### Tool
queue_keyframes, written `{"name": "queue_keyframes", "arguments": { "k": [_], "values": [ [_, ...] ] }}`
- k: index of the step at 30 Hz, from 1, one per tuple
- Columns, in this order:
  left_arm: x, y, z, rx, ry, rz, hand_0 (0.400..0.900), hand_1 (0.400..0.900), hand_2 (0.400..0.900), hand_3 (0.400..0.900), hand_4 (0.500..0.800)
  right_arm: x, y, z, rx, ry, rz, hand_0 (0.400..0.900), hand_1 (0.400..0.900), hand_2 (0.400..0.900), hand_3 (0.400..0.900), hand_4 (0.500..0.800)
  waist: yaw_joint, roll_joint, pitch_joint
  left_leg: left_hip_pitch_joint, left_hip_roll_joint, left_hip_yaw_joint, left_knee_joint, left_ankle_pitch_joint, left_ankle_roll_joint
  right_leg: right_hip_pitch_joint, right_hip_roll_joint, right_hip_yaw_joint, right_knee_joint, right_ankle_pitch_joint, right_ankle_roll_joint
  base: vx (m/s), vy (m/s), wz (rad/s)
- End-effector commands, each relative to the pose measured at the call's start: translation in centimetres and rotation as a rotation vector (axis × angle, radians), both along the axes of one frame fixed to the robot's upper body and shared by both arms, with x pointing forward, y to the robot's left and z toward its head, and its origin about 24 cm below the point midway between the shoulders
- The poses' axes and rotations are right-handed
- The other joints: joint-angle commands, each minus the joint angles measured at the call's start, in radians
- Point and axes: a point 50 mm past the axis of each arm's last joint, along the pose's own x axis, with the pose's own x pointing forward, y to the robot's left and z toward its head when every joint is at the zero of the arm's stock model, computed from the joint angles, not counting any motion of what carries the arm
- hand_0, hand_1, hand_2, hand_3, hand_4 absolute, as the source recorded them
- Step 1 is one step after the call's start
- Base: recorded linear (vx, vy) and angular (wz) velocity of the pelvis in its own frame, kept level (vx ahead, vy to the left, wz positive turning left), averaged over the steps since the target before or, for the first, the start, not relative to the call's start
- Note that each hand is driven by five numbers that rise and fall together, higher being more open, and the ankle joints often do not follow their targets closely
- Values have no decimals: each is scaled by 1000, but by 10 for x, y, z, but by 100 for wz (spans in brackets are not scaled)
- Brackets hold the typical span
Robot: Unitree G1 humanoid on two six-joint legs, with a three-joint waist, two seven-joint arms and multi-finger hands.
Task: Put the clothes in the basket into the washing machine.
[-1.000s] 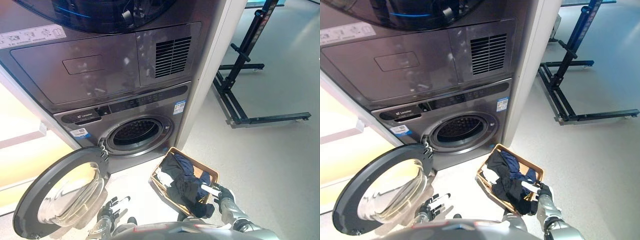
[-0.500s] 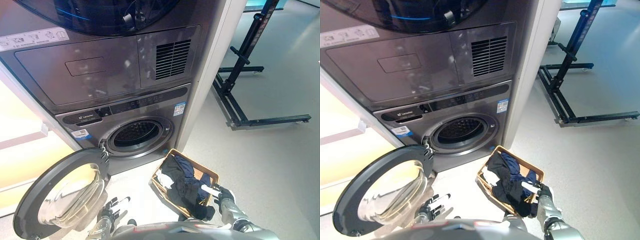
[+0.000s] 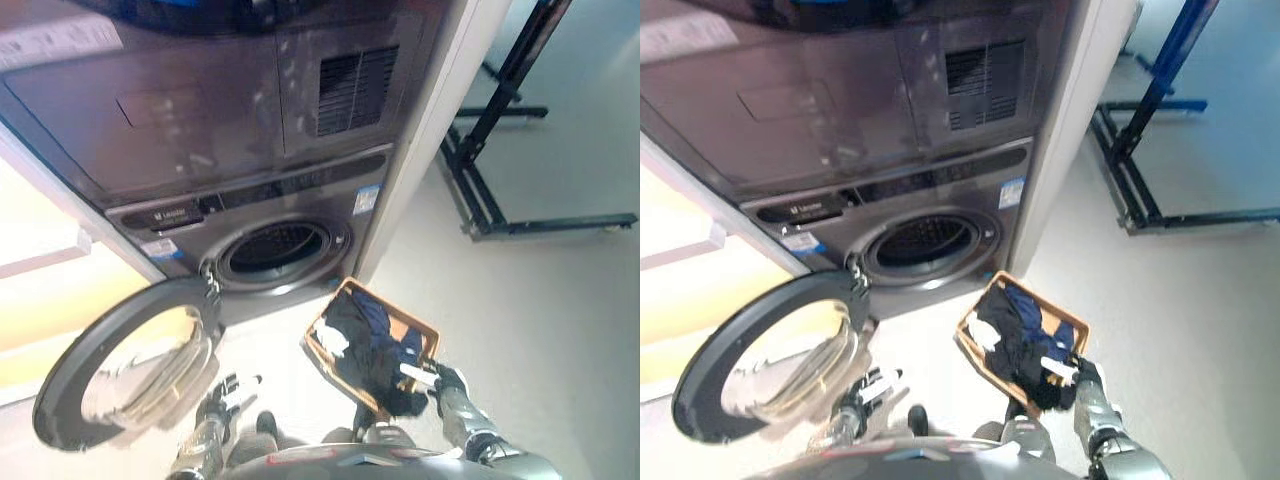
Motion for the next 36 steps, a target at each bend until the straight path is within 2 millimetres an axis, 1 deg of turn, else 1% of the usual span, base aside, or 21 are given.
{"name": "queue_keyframes", "arguments": {
  "k": [1, 2, 3, 4, 5, 6, 7, 10, 11, 12, 13, 16, 19, 21, 24, 26, 28, 31, 34, 36],
  "values": [
    [55, 12, 52, 41, -346, -36, 900, 900, 900, 900, 800, 83, 5, 69, -124, -348, 163, 900, 900, 900, 900, 800, 6, -24, 134, -132, -27, -9, 72, 22, -3, -98, -26, 8, 92, -37, 82, -326, 11, 6],
    [67, 14, 69, 77, -434, -65, 900, 900, 900, 900, 800, 99, 6, 87, -157, -418, 191, 900, 900, 900, 900, 800, 9, -23, 157, -185, -30, -20, 87, 26, -3, -165, -32, 7, 117, -34, 80, -262, 29, 4],
    [82, 13, 93, 134, -540, -122, 900, 900, 900, 900, 800, 118, 0, 114, -244, -501, 236, 900, 900, 900, 900, 800, 21, -20, 179, -278, -31, -21, 116, 28, 2, -272, -42, 2, 178, -39, 77, -295, 36, 12],
    [87, 12, 97, 154, -561, -142, 900, 900, 900, 900, 800, 126, -3, 124, -281, -519, 252, 900, 900, 900, 900, 800, 24, -19, 182, -320, -31, -20, 129, 36, 4, -311, -52, -4, 192, -36, 76, -176, 20, 15],
    [96, 9, 111, 178, -623, -161, 900, 900, 900, 900, 800, 137, -5, 140, -315, -567, 254, 900, 900, 900, 900, 800, 30, -11, 190, -356, -25, -31, 151, 10, -2, -355, -57, 4, 230, -63, 87, -201, 8, 25],
    [108, 6, 130, 195, -714, -165, 900, 900, 900, 900, 800, 148, -12, 161, -363, -620, 244, 900, 900, 900, 900, 800, 34, -8, 210, -429, -26, -23, 192, 21, 9, -428, -78, -1, 278, -51, 75, -167, 1, 17],
    [108, 6, 130, 195, -714, -165, 900, 900, 900, 900, 800, 149, -12, 161, -364, -621, 244, 900, 900, 900, 900, 800, 34, -8, 205, -439, -27, -23, 198, 19, 9, -438, -80, -1, 283, -53, 75, -245, 11, 11],
    [122, -1, 164, 194, -879, -151, 900, 900, 900, 900, 800, 174, -29, 213, -492, -722, 208, 900, 900, 900, 900, 800, 51, 3, 234, -589, -21, -26, 291, 2, 12, -583, -107, 9, 370, -62, 72, -190, 5, 0],
    [125, -2, 173, 191, -919, -148, 900, 900, 900, 900, 800, 180, -33, 229, -521, -755, 196, 900, 900, 900, 900, 800, 53, 4, 239, -640, -20, -25, 326, -7, 13, -629, -115, 15, 400, -68, 70, -192, 6, -2],
    [130, -6, 184, 193, -966, -153, 900, 900, 900, 900, 800, 185, -39, 246, -557, -786, 175, 900, 900, 900, 900, 800, 58, 7, 246, -687, -19, -24, 360, -17, 14, -679, -124, 18, 435, -74, 69, -68, -10, -5],
    [133, -9, 194, 197, -1012, -158, 900, 900, 900, 900, 800, 189, -44, 260, -584, -806, 154, 900, 900, 900, 900, 800, 63, 11, 241, -729, -14, -32, 404, -61, 2, -715, -128, 27, 478, -112, 83, -59, -4, -1],
    [143, -19, 224, 200, -1142, -172, 900, 900, 900, 900, 800, 197, -58, 302, -666, -865, 92, 900, 900, 900, 900, 800, 77, 22, 240, -868, -16, -38, 498, -87, 4, -855, -141, 31, 571, -132, 78, -95, 8, 1],
    [147, -29, 248, 174, -1245, -173, 900, 900, 900, 900, 800, 199, -65, 335, -705, -924, 40, 900, 900, 900, 900, 800, 87, 32, 236, -984, -19, -49, 595, -113, 6, -976, -154, 36, 668, -161, 69, -90, 9, 4],
    [149, -34, 258, 160, -1289, -174, 900, 900, 900, 900, 800, 200, -70, 354, -734, -950, 4, 900, 900, 900, 900, 800, 94, 39, 236, -1053, -21, -59, 666, -134, 7, -1054, -166, 45, 736, -183, 61, -59, 3, 7],
    [147, -38, 269, 137, -1343, -168, 900, 900, 900, 900, 800, 200, -74, 368, -768, -959, -18, 900, 900, 900, 900, 800, 110, 50, 236, -1131, -28, -66, 740, -154, 10, -1146, -182, 51, 813, -205, 54, -43, 3, 0],
    [147, -41, 275, 123, -1368, -166, 900, 900, 900, 900, 800, 199, -76, 374, -766, -970, -30, 900, 900, 900, 900, 800, 117, 54, 240, -1180, -34, -67, 789, -164, 10, -1197, -196, 57, 860, -221, 48, -34, -12, 2],
    [146, -42, 280, 116, -1386, -163, 900, 900, 900, 900, 800, 201, -70, 376, -757, -985, -5, 900, 900, 900, 900, 800, 120, 58, 246, -1219, -38, -75, 824, -175, 14, -1239, -207, 70, 900, -240, 41, -29, -7, 5],
    [145, -39, 279, 103, -1384, -133, 900, 900, 900, 900, 800, 206, -56, 369, -698, -1001, 31, 900, 900, 900, 900, 800, 121, 57, 253, -1263, -41, -83, 866, -184, 20, -1288, -227, 83, 953, -257, 28, -5, -2, 2],
    [142, -36, 273, 98, -1359, -114, 900, 900, 900, 900, 800, 213, -39, 360, -720, -963, 101, 900, 900, 900, 900, 800, 123, 54, 254, -1292, -45, -80, 887, -186, 27, -1320, -235, 86, 980, -260, 21, 0, 0, 0],
    [141, -34, 271, 94, -1350, -100, 900, 900, 900, 900, 800, 216, -32, 346, -745, -901, 135, 900, 900, 900, 900, 800, 126, 59, 254, -1313, -49, -78, 897, -185, 30, -1350, -239, 98, 996, -261, 16, 0, 0, 0]
  ]
}}
